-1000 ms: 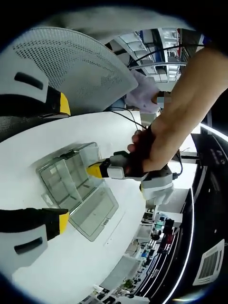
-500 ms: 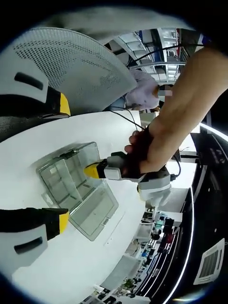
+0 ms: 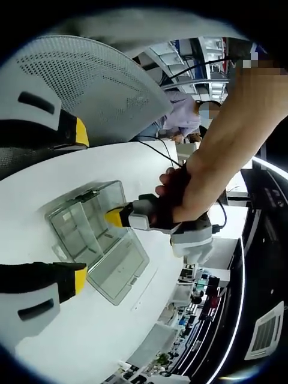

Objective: Insert the divider into the dual guide fixture by aligning both edges with the guide slots and pushing it downward to the bottom, including one-sided entry, uneven engagement, binding, and posture correction.

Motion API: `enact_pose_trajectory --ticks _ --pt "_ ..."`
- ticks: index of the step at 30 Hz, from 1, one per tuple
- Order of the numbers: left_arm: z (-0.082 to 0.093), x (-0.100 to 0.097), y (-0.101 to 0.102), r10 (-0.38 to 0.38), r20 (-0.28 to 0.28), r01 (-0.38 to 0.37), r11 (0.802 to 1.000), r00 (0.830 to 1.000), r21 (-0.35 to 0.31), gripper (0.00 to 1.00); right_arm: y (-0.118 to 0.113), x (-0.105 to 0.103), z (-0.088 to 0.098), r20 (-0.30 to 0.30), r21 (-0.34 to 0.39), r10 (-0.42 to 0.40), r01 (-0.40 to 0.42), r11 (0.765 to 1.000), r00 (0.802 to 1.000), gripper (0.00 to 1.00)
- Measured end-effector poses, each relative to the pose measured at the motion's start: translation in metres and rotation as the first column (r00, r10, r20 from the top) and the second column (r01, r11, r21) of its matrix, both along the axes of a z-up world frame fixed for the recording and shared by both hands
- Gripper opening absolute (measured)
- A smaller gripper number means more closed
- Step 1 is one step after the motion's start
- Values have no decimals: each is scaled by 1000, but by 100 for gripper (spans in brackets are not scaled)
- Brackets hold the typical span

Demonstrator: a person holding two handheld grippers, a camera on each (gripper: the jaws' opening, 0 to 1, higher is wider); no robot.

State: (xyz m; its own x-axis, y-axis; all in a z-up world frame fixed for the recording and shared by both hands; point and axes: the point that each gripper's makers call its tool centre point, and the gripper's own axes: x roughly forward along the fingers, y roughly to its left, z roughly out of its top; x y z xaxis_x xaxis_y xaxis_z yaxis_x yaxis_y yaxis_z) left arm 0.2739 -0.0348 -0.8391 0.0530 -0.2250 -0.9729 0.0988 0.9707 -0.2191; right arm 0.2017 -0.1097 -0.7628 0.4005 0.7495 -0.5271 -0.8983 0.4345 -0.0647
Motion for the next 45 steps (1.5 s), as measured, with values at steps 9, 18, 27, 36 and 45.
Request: enact_pose_trajectory --ticks 9,18,27,36,45 --pt "-1 -1 0 -31 4 31 999 999 21 2 0 0 0 -1 0 0 0 1000 1000 74" --pt "-2 -1 -1 -54 11 54 998 998 33 2 -1 0 0 -2 -2 -1 1 1000 1000 73" --pt "1 -1 -1 -74 21 74 997 997 34 2 -1 1 0 -2 0 -3 3 1000 1000 73" --pt "-1 0 -1 -84 20 83 995 996 49 2 -1 1 0 -3 3 -4 4 1000 1000 73" --pt "-5 2 -2 -116 10 115 990 993 84 2 -1 1 0 -4 4 -4 4 1000 1000 73"
